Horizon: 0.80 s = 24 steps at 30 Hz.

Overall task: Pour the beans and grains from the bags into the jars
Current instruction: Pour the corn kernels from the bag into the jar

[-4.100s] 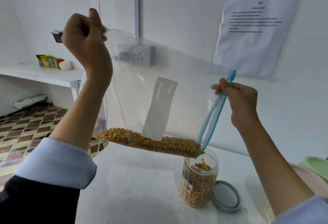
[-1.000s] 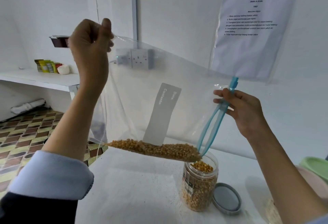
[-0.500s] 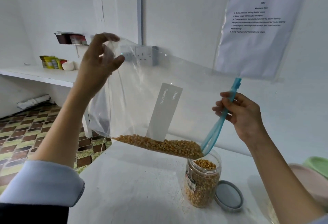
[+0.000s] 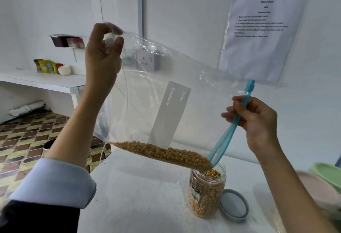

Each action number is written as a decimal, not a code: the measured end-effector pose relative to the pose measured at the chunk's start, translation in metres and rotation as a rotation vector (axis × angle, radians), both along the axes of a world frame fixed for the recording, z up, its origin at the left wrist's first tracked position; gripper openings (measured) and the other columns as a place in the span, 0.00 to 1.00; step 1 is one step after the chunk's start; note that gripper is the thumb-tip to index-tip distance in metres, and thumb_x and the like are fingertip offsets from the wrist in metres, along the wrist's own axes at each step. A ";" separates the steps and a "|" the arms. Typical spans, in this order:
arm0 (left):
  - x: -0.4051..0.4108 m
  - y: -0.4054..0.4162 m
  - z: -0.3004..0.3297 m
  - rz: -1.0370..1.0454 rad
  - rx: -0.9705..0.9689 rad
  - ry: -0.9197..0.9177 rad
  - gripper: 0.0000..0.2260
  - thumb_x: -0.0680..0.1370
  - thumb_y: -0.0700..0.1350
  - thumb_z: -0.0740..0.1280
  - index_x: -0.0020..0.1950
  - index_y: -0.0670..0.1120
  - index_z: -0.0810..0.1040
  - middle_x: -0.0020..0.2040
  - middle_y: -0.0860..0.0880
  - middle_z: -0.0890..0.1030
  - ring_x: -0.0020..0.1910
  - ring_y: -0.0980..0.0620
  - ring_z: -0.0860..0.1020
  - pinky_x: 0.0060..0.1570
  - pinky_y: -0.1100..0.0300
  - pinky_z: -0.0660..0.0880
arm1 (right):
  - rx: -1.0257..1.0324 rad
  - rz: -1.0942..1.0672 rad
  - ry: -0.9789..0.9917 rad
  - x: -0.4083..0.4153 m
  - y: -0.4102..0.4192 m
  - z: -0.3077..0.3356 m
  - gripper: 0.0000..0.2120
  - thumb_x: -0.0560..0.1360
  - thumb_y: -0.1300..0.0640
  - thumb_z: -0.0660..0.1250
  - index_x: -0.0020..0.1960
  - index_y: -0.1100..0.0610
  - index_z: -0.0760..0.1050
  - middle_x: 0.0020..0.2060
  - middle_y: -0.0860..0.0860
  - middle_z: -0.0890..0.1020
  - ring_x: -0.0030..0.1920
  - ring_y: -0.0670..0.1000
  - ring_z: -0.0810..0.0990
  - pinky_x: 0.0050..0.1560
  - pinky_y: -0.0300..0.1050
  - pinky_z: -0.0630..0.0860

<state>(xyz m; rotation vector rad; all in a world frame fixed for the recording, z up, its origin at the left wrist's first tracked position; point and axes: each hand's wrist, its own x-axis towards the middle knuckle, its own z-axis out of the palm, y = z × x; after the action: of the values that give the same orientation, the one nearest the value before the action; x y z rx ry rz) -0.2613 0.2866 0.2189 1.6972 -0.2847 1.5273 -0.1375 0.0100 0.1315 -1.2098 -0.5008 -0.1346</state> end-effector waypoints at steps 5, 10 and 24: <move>0.004 -0.002 -0.003 -0.006 0.013 0.008 0.05 0.80 0.38 0.60 0.49 0.48 0.69 0.28 0.59 0.68 0.22 0.58 0.61 0.21 0.63 0.59 | -0.024 0.008 0.003 0.000 -0.001 -0.002 0.04 0.75 0.65 0.66 0.47 0.59 0.80 0.31 0.52 0.82 0.33 0.55 0.83 0.40 0.43 0.82; 0.005 -0.004 -0.001 -0.014 0.019 0.011 0.06 0.80 0.38 0.60 0.49 0.50 0.69 0.28 0.58 0.67 0.22 0.58 0.60 0.21 0.60 0.58 | -0.035 0.028 0.027 -0.002 0.002 -0.002 0.04 0.75 0.65 0.66 0.47 0.60 0.79 0.31 0.51 0.82 0.33 0.54 0.84 0.41 0.44 0.83; 0.008 -0.010 0.002 -0.033 -0.003 0.029 0.05 0.81 0.37 0.59 0.49 0.47 0.69 0.27 0.58 0.67 0.20 0.60 0.60 0.21 0.64 0.59 | -0.012 -0.005 0.045 0.003 -0.001 -0.001 0.04 0.75 0.65 0.66 0.47 0.60 0.79 0.30 0.51 0.83 0.33 0.53 0.84 0.39 0.42 0.82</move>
<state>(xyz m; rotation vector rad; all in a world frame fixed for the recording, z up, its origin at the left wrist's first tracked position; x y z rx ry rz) -0.2529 0.2766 0.2214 1.7030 -0.2930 1.4770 -0.1340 0.0095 0.1304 -1.2233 -0.4596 -0.1080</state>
